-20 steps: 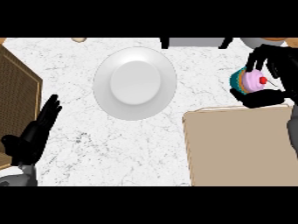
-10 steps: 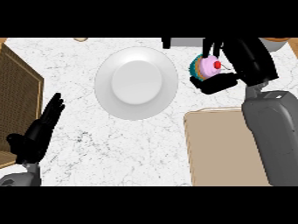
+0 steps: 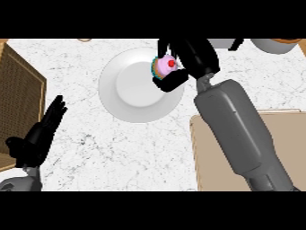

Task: Pick the cupcake from the tray and place it in the plate

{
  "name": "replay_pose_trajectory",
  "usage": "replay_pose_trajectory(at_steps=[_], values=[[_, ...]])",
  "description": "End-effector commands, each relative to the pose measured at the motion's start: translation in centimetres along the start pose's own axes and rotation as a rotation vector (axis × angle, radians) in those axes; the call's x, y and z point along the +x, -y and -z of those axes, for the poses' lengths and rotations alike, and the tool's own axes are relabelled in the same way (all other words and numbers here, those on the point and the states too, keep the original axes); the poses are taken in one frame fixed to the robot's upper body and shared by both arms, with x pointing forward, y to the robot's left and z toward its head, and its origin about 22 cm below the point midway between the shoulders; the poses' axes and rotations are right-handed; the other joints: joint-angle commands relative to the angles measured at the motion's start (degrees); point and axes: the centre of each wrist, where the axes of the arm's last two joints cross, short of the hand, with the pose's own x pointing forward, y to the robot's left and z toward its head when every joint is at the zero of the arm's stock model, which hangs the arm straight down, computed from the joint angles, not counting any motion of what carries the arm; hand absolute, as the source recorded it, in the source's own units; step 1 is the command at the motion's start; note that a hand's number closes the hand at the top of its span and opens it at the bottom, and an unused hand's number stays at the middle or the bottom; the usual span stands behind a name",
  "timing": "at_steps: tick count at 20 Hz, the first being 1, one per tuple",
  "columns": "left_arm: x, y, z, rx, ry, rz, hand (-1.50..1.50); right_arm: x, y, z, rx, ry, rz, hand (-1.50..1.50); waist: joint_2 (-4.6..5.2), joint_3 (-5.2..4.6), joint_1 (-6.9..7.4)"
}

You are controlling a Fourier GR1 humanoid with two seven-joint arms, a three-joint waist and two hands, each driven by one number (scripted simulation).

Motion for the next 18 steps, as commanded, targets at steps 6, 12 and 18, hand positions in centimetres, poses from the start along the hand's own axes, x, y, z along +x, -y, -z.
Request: replay_pose_trajectory(at_steps=[6, 12, 18], values=[[1.0, -0.1, 0.3, -0.021, 0.007, -0.014, 0.0, 0.3, -6.0, 2.8, 0.004, -0.048, 0.006, 1.5, 0.31, 0.01, 1.51], [0.4, 1.6, 1.1, -0.027, 0.007, 0.001, 0.0, 0.5, -6.9, 3.4, -0.084, -0.223, 0.136, -1.5, 0.56, -0.01, 2.44], [0.1, -0.7, 1.0, -0.016, 0.022, -0.008, 0.0, -0.5, -6.8, 4.0, -0.055, -0.293, 0.257, -1.5, 0.59, -0.01, 1.94]])
